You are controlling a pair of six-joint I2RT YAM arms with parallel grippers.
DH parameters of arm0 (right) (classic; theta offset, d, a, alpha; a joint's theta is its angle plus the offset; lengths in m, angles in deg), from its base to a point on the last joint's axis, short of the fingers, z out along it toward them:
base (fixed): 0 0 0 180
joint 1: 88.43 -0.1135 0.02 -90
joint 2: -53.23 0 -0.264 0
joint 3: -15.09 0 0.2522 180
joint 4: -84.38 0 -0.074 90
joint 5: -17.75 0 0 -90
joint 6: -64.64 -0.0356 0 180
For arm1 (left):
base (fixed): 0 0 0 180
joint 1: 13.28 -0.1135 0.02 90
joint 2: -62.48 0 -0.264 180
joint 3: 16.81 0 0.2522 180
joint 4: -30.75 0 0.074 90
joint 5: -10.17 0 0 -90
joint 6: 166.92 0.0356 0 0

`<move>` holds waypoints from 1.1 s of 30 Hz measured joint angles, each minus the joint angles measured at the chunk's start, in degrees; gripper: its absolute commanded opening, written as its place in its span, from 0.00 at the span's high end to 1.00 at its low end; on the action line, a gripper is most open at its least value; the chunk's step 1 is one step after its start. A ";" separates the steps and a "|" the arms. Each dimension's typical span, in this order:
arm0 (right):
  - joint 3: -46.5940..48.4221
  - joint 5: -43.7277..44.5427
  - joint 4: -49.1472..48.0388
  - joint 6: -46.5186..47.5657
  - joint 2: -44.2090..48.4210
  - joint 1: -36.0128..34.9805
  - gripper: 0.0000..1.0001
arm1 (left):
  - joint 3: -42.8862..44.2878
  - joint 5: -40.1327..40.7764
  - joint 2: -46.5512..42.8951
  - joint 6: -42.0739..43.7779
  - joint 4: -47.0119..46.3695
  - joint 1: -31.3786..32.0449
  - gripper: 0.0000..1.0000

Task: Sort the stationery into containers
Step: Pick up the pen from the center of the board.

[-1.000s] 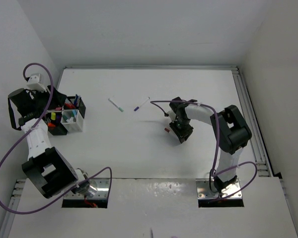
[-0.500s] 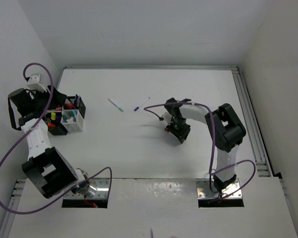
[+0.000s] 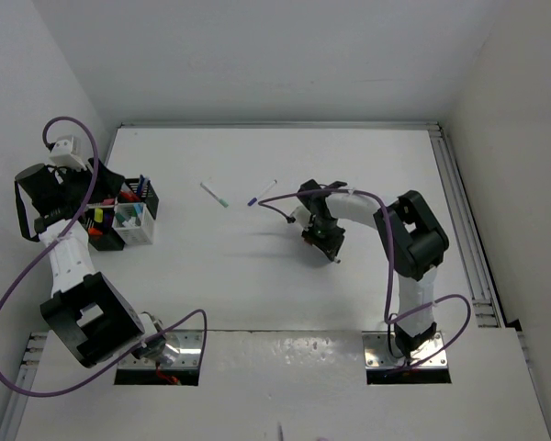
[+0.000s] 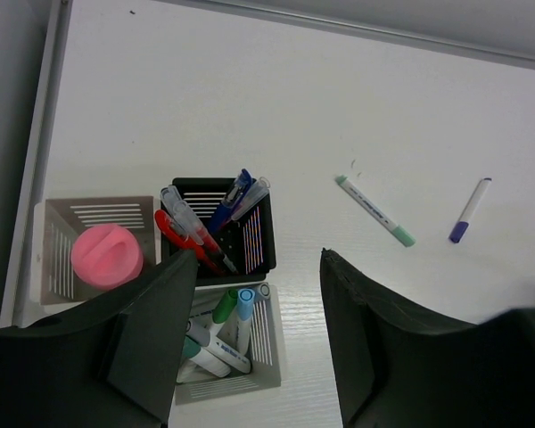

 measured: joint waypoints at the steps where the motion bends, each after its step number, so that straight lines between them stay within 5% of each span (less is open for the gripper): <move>1: -0.04 -0.07 -0.02 0.07 0.02 -0.04 0.86 | 0.00 -0.07 0.00 0.00 0.00 0.00 0.36; 4: -0.37 0.07 -0.35 0.52 0.20 -0.17 1.00 | -0.02 -1.20 0.00 -0.24 -0.17 0.00 0.34; 10: -0.87 -4.15 -1.86 1.09 1.42 0.39 1.00 | -3.02 -10.14 -1.79 -3.74 -6.01 2.34 0.32; 18: 8.66 -24.83 -9.73 -4.74 6.51 0.52 1.00 | -12.76 -20.72 -6.25 -14.82 -15.89 19.19 0.29; 24: 18.16 -34.84 -21.42 -14.91 13.16 0.17 1.00 | -14.38 -21.84 -6.45 -27.34 -24.96 27.82 0.23; 33: 18.67 -40.22 -27.41 -23.28 15.56 -1.84 1.00 | -11.13 -15.85 -6.58 -40.83 -37.40 35.80 0.22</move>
